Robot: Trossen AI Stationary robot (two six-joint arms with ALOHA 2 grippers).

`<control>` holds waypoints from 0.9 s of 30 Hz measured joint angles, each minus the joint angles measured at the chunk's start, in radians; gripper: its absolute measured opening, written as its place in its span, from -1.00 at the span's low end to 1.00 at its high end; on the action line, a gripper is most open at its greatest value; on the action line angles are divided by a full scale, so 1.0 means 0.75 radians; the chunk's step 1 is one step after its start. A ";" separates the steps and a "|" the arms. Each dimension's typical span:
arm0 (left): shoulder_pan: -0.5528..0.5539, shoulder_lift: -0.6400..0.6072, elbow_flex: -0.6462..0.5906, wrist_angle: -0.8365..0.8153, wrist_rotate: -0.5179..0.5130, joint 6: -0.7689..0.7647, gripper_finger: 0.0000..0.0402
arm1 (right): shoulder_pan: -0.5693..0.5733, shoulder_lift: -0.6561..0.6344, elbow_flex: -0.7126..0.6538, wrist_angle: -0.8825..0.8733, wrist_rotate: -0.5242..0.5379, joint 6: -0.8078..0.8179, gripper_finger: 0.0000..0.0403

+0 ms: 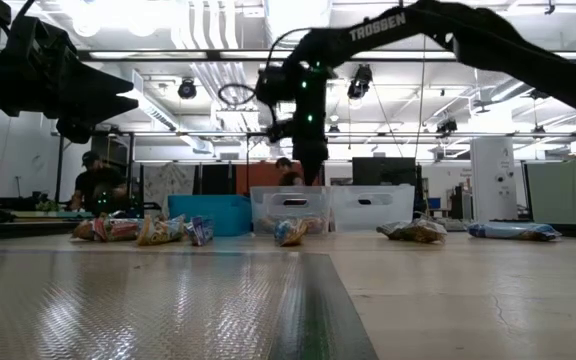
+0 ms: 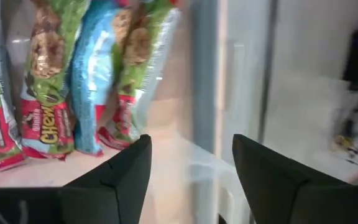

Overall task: Pick and place Granola Bars by type
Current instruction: Put the bottom right blue granola bar into the right transparent bin

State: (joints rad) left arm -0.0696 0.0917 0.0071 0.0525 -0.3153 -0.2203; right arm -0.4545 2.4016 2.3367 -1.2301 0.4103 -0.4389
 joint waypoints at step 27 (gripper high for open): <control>0.000 0.000 0.000 0.000 0.000 0.000 -0.21 | 0.347 -0.291 -0.009 -0.455 -0.070 1.261 0.08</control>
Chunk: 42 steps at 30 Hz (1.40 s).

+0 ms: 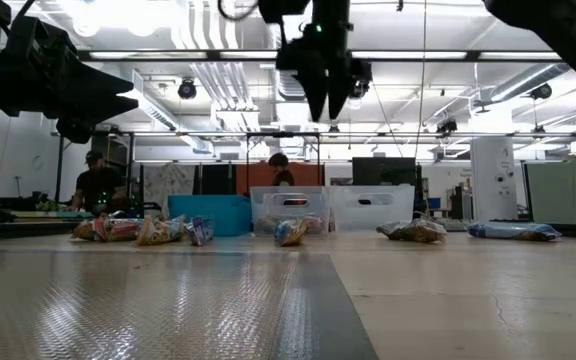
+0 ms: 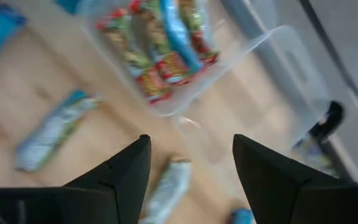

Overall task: Pick and place Granola Bars by type
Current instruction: Put the bottom right blue granola bar into the right transparent bin

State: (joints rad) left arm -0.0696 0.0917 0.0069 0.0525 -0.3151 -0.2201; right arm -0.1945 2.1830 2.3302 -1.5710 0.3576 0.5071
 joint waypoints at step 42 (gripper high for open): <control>0.000 0.000 0.000 -0.001 0.000 0.000 -0.21 | 0.041 -0.835 -1.477 0.272 -0.157 0.641 0.54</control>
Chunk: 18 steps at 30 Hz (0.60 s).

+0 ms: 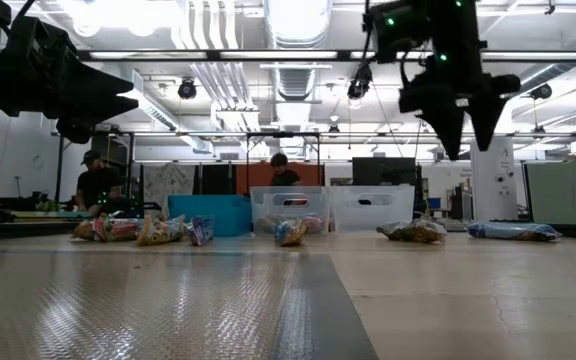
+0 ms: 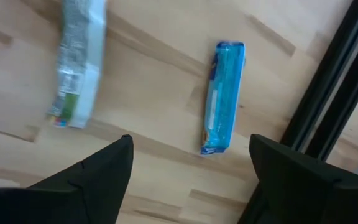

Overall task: Pick and place Granola Bars by type
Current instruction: Put the bottom right blue granola bar into the right transparent bin

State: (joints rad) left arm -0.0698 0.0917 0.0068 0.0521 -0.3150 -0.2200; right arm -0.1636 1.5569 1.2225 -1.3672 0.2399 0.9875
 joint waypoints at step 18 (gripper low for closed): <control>0.000 0.000 0.000 0.000 0.000 0.000 -0.21 | -0.321 -0.193 -0.482 0.389 -0.158 -0.316 0.55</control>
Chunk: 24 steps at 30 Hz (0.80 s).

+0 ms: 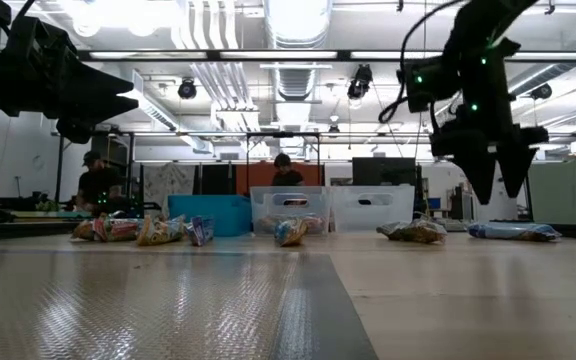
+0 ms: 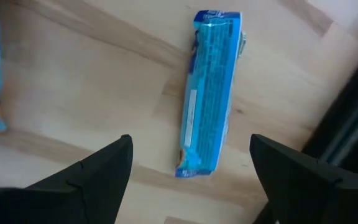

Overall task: Pick and place Granola Bars by type
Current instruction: Put the bottom right blue granola bar into the right transparent bin

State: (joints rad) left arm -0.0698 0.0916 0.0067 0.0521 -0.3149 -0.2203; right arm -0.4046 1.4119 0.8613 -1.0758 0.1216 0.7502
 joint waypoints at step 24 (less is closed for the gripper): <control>0.000 0.000 0.000 0.000 0.000 0.000 -0.21 | -0.349 0.003 -0.198 0.295 -0.207 -0.379 0.14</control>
State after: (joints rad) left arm -0.0699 0.0917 0.0067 0.0521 -0.3149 -0.2203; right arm -0.6662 1.4144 0.7125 -0.8549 -0.0334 0.4661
